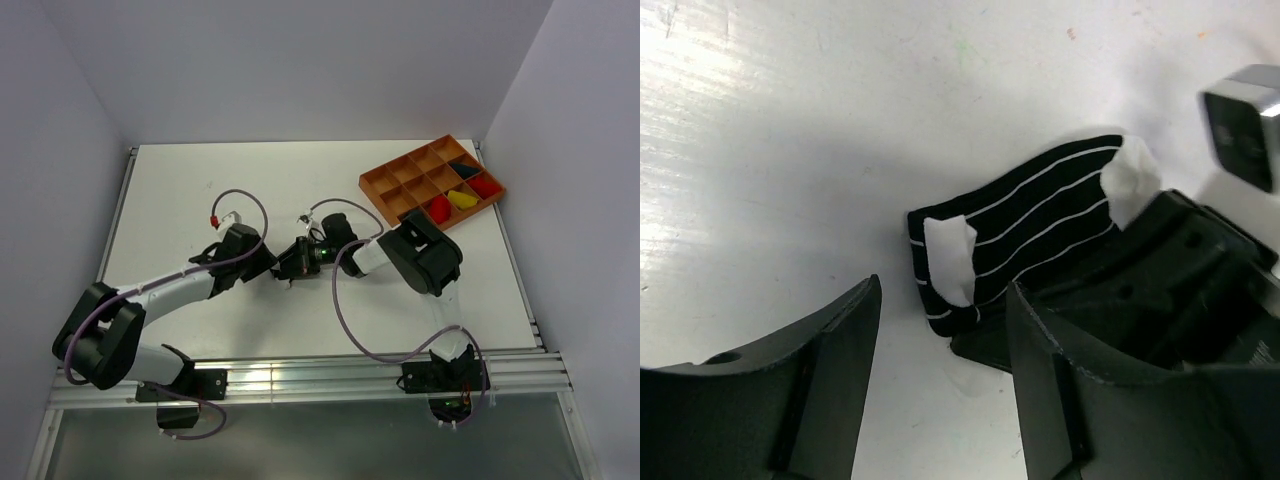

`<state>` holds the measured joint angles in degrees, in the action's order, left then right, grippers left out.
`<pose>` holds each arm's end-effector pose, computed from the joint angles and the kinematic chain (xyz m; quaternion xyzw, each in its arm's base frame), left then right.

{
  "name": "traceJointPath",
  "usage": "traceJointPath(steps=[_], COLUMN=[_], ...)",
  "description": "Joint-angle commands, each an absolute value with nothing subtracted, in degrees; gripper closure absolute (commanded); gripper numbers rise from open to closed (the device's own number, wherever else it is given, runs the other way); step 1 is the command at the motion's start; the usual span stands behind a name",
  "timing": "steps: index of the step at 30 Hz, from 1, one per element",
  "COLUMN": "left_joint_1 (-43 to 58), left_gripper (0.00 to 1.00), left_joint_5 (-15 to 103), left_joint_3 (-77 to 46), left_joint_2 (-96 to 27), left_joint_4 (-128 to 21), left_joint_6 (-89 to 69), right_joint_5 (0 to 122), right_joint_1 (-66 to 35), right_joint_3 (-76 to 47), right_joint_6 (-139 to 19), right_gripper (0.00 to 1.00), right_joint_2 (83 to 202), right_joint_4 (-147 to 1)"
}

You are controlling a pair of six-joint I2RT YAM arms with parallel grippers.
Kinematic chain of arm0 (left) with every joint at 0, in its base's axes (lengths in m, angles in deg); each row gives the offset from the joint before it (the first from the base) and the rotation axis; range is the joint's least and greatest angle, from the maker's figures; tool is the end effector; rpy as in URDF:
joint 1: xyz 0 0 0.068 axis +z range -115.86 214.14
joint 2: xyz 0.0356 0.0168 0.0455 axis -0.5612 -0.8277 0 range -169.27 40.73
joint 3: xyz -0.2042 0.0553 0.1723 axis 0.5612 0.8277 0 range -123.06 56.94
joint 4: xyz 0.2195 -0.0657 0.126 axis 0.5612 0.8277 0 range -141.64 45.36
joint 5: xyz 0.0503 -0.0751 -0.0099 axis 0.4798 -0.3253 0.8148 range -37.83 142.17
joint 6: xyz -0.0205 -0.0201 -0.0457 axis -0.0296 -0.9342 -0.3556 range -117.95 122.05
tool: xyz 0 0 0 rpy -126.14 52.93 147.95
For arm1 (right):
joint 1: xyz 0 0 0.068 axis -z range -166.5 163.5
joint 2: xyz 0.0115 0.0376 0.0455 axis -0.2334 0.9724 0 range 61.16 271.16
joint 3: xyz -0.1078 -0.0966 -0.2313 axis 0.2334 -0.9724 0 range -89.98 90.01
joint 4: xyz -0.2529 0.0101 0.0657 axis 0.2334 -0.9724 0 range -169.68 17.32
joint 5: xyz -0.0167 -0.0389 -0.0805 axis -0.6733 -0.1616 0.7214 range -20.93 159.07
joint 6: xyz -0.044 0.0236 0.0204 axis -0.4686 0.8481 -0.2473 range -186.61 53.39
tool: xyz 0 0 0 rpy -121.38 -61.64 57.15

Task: Roll the socks
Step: Roll the sock at the center of the board.

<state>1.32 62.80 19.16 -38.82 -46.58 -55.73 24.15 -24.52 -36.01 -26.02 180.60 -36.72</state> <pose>0.2300 -0.1406 0.1751 -0.2334 0.8966 -0.1998 0.3189 0.2937 0.2615 0.0966 -0.1744 0.8025 0.5502 0.1511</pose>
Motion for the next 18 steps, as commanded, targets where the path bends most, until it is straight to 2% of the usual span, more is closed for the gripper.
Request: traceJointPath(steps=[1, 3, 8, 18], left_joint_1=[1.44, 1.53, 1.53, 2.50], left_gripper=[0.42, 0.43, 0.44, 0.50], left_joint_5=[63.07, 62.46, 60.26, 58.68], left_joint_3=[21.86, 23.01, 24.16, 23.19], left_joint_2=[-35.83, -35.47, -37.57, -43.64], left_joint_4=[-53.29, -53.92, -56.48, -58.32], left_joint_6=[-56.31, -56.39, -57.01, -59.20], right_joint_5=[15.03, 13.27, 12.12, 15.54], right_joint_1=[-22.89, -21.40, -19.38, -19.02], right_joint_3=[-37.77, -39.09, -39.45, -36.29], right_joint_6=[-11.89, -4.09, 4.13, -10.43], right_gripper=[1.00, 1.00, 1.00, 1.00], right_joint_2=[184.81, 187.35, 191.06, 188.78], right_joint_4=[-23.84, -15.00, -7.38, -30.29])
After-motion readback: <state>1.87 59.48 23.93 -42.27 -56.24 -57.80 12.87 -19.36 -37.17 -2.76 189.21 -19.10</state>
